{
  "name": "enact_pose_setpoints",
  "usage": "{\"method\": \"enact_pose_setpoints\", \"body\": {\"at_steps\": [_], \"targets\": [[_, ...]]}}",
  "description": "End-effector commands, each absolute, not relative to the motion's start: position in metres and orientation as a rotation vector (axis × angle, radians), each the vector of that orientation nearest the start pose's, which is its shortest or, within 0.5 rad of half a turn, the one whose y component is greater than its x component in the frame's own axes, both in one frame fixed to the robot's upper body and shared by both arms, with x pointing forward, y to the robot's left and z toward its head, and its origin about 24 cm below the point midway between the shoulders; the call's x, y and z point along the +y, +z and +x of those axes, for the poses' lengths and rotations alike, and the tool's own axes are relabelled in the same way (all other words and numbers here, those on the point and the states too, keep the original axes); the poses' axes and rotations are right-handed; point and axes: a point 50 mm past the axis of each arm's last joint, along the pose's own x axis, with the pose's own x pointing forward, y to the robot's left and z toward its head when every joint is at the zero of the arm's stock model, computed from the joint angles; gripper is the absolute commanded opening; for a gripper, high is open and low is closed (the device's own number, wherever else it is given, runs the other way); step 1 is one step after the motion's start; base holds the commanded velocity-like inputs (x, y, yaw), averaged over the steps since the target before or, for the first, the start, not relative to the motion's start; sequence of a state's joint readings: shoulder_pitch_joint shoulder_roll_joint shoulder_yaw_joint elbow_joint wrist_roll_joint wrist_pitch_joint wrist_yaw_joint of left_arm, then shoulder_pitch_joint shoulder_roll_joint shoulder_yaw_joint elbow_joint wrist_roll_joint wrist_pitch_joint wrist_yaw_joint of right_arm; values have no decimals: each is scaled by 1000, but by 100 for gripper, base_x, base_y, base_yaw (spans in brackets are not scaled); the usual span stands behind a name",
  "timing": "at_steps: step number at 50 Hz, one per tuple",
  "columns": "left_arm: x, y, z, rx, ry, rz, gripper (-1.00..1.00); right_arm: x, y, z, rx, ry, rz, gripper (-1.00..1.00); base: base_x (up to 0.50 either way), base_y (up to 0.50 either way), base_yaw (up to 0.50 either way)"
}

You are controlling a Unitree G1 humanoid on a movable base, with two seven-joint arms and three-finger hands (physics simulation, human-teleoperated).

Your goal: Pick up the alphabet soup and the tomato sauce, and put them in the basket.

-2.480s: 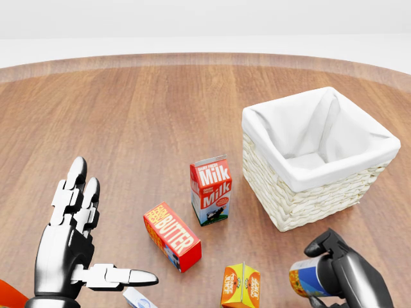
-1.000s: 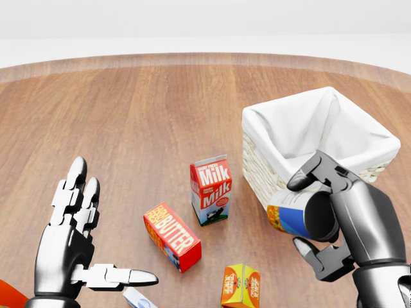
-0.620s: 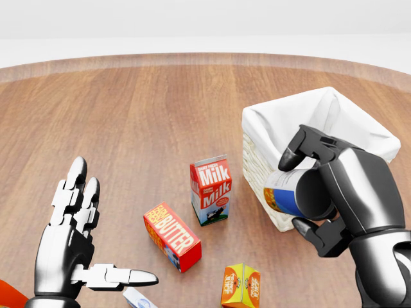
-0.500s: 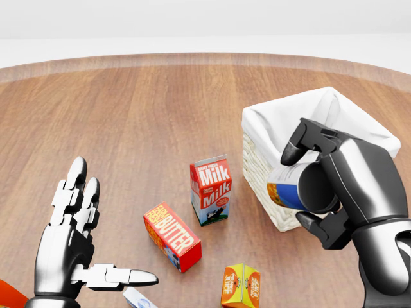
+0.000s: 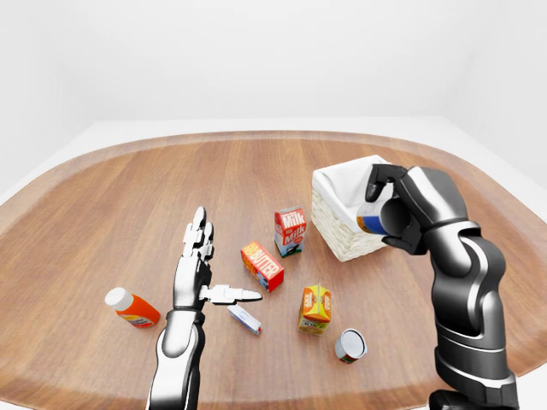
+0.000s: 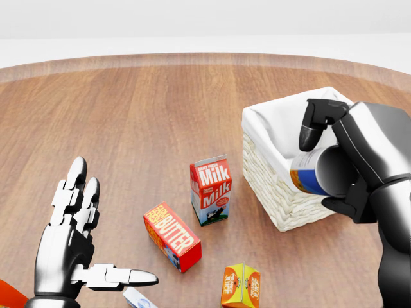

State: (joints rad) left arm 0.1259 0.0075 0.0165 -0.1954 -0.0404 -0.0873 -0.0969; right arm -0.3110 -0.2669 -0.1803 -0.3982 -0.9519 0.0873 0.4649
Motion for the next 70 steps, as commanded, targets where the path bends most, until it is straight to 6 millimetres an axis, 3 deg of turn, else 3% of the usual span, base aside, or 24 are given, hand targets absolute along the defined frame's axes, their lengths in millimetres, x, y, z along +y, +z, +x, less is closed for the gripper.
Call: {"method": "enact_pose_setpoints", "body": {"at_steps": [1,19,35,48,61,70], "targets": [[158,67,229,-167,-43,-24,100,-199,225,281,-291,-116,-1330,-100,0,0,0],[158,67,229,-167,-43,-24,100,-212,225,310,-191,-125,-1384,-100,0,0,0],[158,67,229,-166,-43,-24,100,-215,218,366,-88,-119,-1370,-100,0,0,0],[158,67,229,-166,-43,-24,100,-217,205,394,2,-127,-1378,-100,0,0,0],[158,67,229,-167,-43,-24,100,-227,188,411,103,-155,-1356,-100,0,0,0],[158,67,229,-166,-43,-24,100,-217,201,421,108,-146,-1381,-100,0,0,0]]}}
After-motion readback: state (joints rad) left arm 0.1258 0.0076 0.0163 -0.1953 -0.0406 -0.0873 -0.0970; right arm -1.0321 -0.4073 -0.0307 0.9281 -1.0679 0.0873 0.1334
